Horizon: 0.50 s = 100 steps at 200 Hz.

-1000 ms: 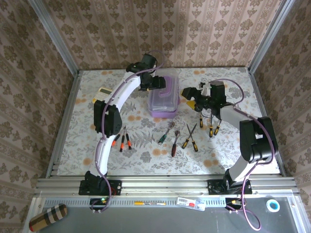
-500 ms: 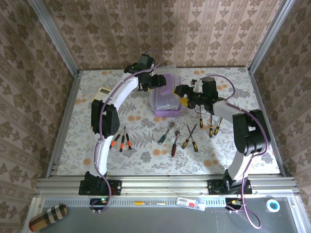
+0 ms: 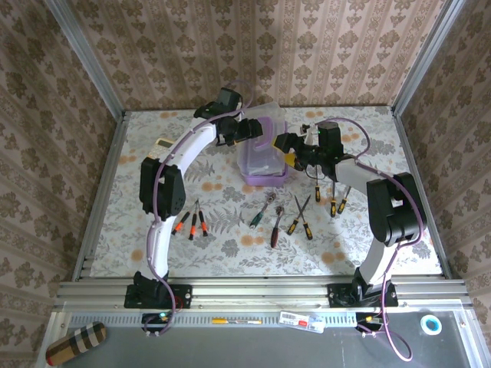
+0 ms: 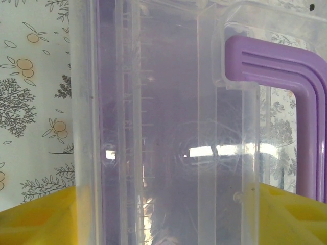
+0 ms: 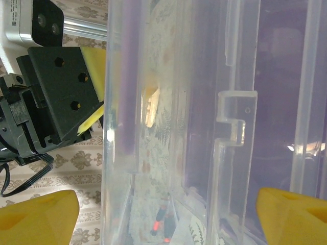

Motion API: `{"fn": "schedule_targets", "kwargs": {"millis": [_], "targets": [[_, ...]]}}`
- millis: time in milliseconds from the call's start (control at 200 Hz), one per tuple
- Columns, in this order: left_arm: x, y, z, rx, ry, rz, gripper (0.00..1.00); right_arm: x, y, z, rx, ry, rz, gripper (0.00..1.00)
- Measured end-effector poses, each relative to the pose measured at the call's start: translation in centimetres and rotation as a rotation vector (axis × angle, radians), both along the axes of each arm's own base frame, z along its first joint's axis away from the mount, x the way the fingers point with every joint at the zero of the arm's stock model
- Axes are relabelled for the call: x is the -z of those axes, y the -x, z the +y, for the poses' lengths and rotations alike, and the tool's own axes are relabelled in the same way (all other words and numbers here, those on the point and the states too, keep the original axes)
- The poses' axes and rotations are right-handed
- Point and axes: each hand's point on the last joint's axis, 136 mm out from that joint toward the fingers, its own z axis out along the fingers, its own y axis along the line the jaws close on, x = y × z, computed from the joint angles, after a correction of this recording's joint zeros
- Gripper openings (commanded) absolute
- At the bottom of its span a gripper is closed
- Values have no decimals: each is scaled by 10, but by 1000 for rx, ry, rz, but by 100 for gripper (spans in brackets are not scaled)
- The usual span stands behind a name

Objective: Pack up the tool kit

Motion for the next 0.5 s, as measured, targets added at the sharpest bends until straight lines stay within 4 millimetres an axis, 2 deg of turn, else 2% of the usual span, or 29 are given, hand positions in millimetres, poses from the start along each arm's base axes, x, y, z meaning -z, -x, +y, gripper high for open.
{"fn": "schedule_targets", "kwargs": {"millis": [80, 180, 340, 500], "targets": [[-1, 2, -2, 17, 13, 6, 85, -3, -1, 1, 0, -6, -3, 91], [-5, 7, -6, 52, 43, 15, 91, -9, -3, 2, -7, -15, -12, 91], [-24, 12, -3, 83, 66, -4, 93, -14, -7, 4, -15, -21, -21, 91], [-56, 22, 6, 108, 106, -57, 94, -17, -8, 5, -21, -25, -27, 90]]}}
